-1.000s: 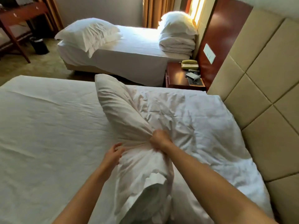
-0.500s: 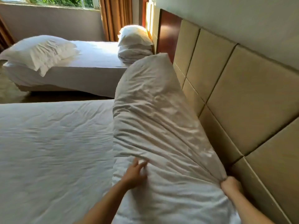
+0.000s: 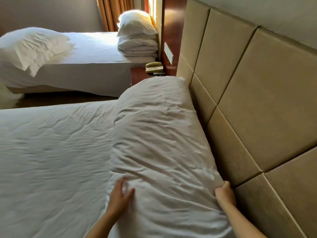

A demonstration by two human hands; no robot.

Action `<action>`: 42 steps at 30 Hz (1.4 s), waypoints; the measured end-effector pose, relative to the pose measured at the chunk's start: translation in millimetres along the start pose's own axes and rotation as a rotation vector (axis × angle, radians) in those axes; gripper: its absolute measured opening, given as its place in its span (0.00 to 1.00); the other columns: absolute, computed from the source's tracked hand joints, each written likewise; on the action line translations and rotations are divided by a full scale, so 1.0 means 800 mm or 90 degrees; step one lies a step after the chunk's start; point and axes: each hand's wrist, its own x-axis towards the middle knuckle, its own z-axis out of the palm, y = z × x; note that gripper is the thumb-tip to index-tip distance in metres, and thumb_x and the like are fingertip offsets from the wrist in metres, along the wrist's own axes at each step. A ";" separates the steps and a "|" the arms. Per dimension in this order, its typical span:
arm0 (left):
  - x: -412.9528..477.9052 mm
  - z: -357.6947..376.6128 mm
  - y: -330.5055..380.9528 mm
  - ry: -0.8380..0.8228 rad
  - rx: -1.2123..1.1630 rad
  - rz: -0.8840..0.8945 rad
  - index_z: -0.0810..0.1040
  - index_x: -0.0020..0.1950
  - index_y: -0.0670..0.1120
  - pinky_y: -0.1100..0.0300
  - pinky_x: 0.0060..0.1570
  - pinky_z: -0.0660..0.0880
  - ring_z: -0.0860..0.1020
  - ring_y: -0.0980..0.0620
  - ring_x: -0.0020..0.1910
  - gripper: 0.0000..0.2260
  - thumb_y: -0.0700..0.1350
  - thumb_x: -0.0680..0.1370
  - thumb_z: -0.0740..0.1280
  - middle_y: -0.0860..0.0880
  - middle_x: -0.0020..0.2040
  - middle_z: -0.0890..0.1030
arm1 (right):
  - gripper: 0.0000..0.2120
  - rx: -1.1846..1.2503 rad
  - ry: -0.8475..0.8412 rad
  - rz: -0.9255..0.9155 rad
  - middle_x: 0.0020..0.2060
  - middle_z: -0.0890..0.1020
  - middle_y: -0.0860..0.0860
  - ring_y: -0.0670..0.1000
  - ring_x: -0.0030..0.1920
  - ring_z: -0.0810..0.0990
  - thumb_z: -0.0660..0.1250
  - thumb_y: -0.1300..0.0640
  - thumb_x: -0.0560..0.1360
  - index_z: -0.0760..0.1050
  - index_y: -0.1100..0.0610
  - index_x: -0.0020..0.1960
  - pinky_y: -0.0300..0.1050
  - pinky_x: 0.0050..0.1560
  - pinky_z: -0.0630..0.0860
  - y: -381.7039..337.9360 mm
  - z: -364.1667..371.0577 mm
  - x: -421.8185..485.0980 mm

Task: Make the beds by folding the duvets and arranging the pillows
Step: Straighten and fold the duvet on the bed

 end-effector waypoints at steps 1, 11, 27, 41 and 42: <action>0.007 -0.001 -0.015 0.023 -0.029 -0.049 0.63 0.73 0.38 0.55 0.70 0.59 0.65 0.45 0.72 0.36 0.55 0.71 0.70 0.40 0.72 0.66 | 0.16 0.007 -0.005 0.001 0.60 0.75 0.60 0.63 0.58 0.75 0.56 0.59 0.76 0.66 0.58 0.63 0.57 0.59 0.73 0.002 0.000 0.003; 0.067 -0.006 -0.093 -0.017 -0.021 -0.218 0.69 0.65 0.28 0.46 0.69 0.63 0.69 0.36 0.67 0.16 0.37 0.82 0.57 0.29 0.64 0.71 | 0.38 0.106 -0.050 0.184 0.64 0.73 0.62 0.60 0.59 0.75 0.65 0.38 0.72 0.64 0.65 0.69 0.46 0.52 0.68 0.039 -0.009 -0.004; 0.020 -0.162 0.037 0.092 -0.450 -0.233 0.74 0.64 0.42 0.47 0.60 0.71 0.76 0.45 0.56 0.23 0.58 0.79 0.60 0.42 0.58 0.77 | 0.21 0.133 0.152 -0.056 0.60 0.75 0.68 0.65 0.62 0.72 0.51 0.52 0.83 0.72 0.66 0.64 0.51 0.53 0.67 -0.060 -0.072 -0.038; -0.125 -0.020 -0.067 -0.028 0.121 -0.218 0.42 0.77 0.57 0.40 0.71 0.52 0.48 0.42 0.76 0.49 0.74 0.64 0.60 0.43 0.78 0.42 | 0.22 -0.007 -0.071 0.005 0.62 0.73 0.63 0.64 0.61 0.73 0.48 0.49 0.82 0.64 0.61 0.69 0.53 0.59 0.70 0.053 0.031 -0.064; -0.132 -0.009 -0.063 -0.045 0.166 -0.167 0.40 0.76 0.58 0.38 0.70 0.51 0.44 0.44 0.77 0.47 0.72 0.67 0.62 0.44 0.77 0.40 | 0.22 -0.002 -0.074 0.013 0.63 0.73 0.62 0.64 0.61 0.73 0.48 0.48 0.82 0.62 0.60 0.70 0.53 0.59 0.70 0.062 0.032 -0.077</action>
